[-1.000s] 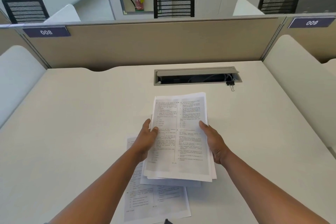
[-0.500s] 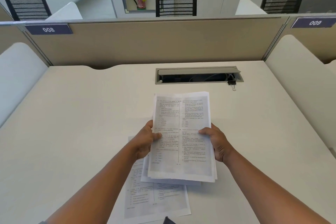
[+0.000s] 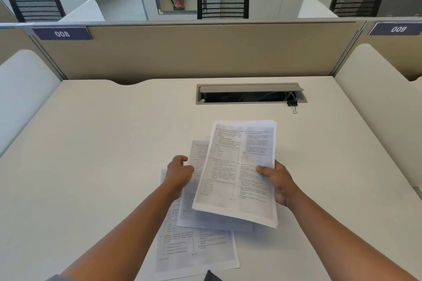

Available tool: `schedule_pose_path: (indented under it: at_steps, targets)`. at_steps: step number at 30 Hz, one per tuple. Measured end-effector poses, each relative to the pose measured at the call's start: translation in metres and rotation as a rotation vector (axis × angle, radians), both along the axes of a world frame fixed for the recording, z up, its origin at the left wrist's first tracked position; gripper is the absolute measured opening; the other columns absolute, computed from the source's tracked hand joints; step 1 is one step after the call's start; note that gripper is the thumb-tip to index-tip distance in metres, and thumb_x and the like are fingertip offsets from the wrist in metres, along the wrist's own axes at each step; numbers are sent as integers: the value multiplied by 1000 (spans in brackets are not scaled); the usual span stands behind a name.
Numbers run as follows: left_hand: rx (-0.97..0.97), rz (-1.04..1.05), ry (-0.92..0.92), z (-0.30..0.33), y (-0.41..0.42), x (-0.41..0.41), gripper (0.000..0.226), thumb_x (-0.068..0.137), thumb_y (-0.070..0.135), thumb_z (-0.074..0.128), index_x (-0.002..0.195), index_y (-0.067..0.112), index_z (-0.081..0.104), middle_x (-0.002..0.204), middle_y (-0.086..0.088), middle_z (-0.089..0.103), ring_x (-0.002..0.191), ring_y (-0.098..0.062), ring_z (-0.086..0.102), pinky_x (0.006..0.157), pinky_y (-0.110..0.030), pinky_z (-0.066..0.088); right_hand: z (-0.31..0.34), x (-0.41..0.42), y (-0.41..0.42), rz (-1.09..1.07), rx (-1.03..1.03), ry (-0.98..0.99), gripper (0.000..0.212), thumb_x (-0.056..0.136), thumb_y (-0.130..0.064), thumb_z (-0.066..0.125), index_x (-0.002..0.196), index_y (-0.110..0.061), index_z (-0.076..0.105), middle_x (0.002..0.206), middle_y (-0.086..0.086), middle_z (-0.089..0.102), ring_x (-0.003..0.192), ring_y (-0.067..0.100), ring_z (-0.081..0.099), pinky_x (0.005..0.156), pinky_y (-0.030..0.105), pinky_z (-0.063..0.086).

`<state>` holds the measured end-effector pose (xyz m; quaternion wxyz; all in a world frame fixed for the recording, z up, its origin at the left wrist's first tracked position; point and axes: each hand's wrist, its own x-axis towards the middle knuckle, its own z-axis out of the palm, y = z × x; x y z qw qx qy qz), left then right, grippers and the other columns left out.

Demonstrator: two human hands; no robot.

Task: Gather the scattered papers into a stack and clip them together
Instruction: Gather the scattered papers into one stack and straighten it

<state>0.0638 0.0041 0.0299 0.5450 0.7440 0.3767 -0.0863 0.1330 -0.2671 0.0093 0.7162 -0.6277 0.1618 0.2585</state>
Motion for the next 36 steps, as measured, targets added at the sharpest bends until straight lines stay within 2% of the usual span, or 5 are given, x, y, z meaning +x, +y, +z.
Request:
schedule_pose_path:
  at_steps: [9,16,26,33,36]
  targets:
    - [-56,37,16,-10,1,-5,47,98,9,57,142,16,43,124,-4,62,107,-28,63,85,-40,51,-25,-8,2,81,-128,24,29,97,-2,62,120,-18,67,110,13,77,98,36,74,77,48,63]
    - [105,64,51,-15,-1,-8,13,88,16,57,77,13,63,89,-7,76,87,-29,74,83,-49,63,-29,-1,-2,154,-164,31,28,96,-3,65,121,-16,68,110,12,78,101,36,74,84,51,62]
    - [227,186,252,-19,-6,-35,17,85,24,52,90,32,67,146,2,16,110,-29,30,93,-46,38,-32,0,4,219,-230,6,30,97,-6,64,125,-17,66,113,10,76,102,34,73,89,52,60]
    - [81,318,67,-16,1,-30,10,88,13,61,79,11,61,116,-10,60,83,-27,69,68,-35,59,-37,-5,8,218,-313,-49,32,98,-12,65,128,-19,64,112,7,75,100,30,73,92,52,60]
    - [120,269,117,-9,-2,-29,10,88,17,57,81,16,63,97,-6,71,99,-29,58,73,-40,56,-35,-5,8,221,-322,-58,31,98,-13,64,129,-20,63,113,6,75,100,30,73,92,51,60]
